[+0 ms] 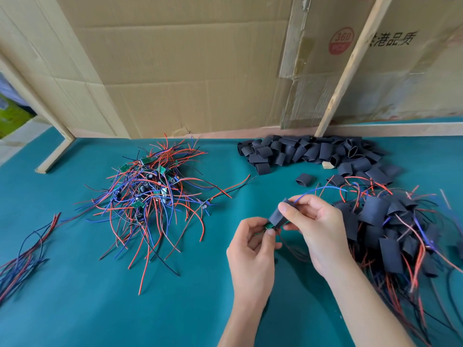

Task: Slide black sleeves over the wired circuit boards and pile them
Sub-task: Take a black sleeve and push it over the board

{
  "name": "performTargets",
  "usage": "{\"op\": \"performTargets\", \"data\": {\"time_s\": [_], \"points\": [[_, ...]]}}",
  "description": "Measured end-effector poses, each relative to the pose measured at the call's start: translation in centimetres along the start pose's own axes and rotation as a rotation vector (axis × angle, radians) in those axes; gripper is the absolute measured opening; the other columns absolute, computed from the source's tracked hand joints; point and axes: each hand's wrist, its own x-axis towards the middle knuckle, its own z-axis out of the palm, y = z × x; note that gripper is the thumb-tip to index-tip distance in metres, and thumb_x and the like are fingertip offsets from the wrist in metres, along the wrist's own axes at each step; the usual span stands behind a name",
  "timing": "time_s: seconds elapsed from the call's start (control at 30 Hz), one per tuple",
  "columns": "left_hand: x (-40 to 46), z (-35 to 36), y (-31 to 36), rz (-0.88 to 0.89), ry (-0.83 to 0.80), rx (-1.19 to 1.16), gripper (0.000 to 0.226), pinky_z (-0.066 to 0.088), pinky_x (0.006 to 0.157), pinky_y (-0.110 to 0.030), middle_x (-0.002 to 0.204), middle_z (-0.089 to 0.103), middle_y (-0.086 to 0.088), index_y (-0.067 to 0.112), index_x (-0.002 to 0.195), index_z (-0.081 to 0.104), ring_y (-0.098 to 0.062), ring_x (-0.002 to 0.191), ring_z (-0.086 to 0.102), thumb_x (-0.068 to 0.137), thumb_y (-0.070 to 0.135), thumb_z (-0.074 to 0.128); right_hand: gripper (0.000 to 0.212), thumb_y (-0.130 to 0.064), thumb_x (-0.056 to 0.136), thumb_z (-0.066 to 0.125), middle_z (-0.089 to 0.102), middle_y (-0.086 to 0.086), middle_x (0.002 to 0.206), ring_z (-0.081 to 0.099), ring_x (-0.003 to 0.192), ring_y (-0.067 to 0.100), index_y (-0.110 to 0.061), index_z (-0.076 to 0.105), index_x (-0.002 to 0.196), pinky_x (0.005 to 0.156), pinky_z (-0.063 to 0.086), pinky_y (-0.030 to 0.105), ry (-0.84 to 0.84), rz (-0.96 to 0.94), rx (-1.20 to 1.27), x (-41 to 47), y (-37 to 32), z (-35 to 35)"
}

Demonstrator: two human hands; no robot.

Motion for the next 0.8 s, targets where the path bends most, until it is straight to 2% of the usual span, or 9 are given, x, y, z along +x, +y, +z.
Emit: {"op": "performTargets", "data": {"time_s": [0.1, 0.2, 0.27, 0.37, 0.53, 0.67, 0.8], "points": [[0.1, 0.0, 0.0, -0.014, 0.020, -0.008, 0.024, 0.063, 0.067, -0.034, 0.098, 0.073, 0.002, 0.025, 0.095, 0.063, -0.021, 0.081, 0.078, 0.096, 0.000, 0.065, 0.013, -0.007, 0.085, 0.081, 0.078, 0.008, 0.084, 0.074, 0.075, 0.020, -0.017, 0.075, 0.079, 0.061, 0.058, 0.024, -0.002, 0.033, 0.023, 0.1, -0.1, -0.2], [0.2, -0.1, -0.1, -0.018, 0.047, -0.013, 0.017, 0.059, 0.065, -0.025, 0.096, 0.071, 0.006, 0.018, 0.099, 0.062, -0.023, 0.077, 0.077, 0.096, 0.002, 0.067, 0.009, -0.010, 0.083, 0.082, 0.077, 0.007, 0.085, 0.073, 0.077, 0.021, -0.011, 0.073, 0.084, 0.061, 0.058, 0.025, -0.005, 0.077, 0.060, 0.0, 0.0, 0.1], [0.2, -0.2, 0.0, -0.028, 0.063, -0.010, 0.015, 0.055, 0.062, -0.022, 0.095, 0.071, 0.007, 0.017, 0.099, 0.062, -0.021, 0.070, 0.075, 0.096, 0.004, 0.068, 0.015, -0.018, 0.074, 0.085, 0.076, 0.006, 0.086, 0.072, 0.078, 0.020, -0.012, 0.074, 0.084, 0.061, 0.058, 0.025, -0.004, 0.103, 0.105, -0.1, -0.2, 0.3], [0.2, 0.0, -0.1, -0.041, 0.056, -0.012, 0.013, 0.055, 0.061, -0.022, 0.094, 0.074, 0.000, 0.017, 0.101, 0.066, -0.021, 0.074, 0.075, 0.097, 0.005, 0.067, 0.023, -0.025, 0.067, 0.085, 0.075, 0.007, 0.086, 0.071, 0.076, 0.018, -0.012, 0.074, 0.083, 0.060, 0.058, 0.024, -0.002, 0.135, 0.144, 0.0, -0.4, 0.3], [0.1, 0.0, -0.2, -0.025, 0.028, -0.016, 0.011, 0.055, 0.063, -0.023, 0.087, 0.075, -0.004, 0.016, 0.097, 0.068, -0.020, 0.077, 0.074, 0.099, 0.006, 0.065, 0.032, -0.025, 0.068, 0.083, 0.073, 0.003, 0.080, 0.070, 0.073, 0.016, -0.006, 0.070, 0.090, 0.058, 0.057, 0.024, 0.014, 0.136, 0.157, 0.1, -0.5, 0.1], [0.2, -0.1, -0.3, -0.006, 0.066, -0.024, 0.009, 0.053, 0.062, -0.024, 0.083, 0.072, -0.004, 0.011, 0.096, 0.064, -0.018, 0.073, 0.072, 0.103, 0.008, 0.058, 0.037, -0.030, 0.067, 0.084, 0.071, 0.010, 0.084, 0.068, 0.074, 0.020, -0.007, 0.069, 0.090, 0.059, 0.057, 0.024, 0.059, 0.142, 0.209, 0.4, -0.8, -0.2], [0.2, -0.1, -0.1, -0.029, 0.118, -0.066, 0.014, 0.051, 0.062, -0.025, 0.077, 0.070, -0.004, 0.006, 0.093, 0.061, -0.017, 0.066, 0.062, 0.104, 0.008, 0.053, 0.027, -0.027, 0.073, 0.081, 0.063, 0.017, 0.090, 0.063, 0.072, 0.022, -0.011, 0.068, 0.089, 0.059, 0.055, 0.024, 0.086, 0.131, 0.243, 0.8, -1.1, -0.9]]}}
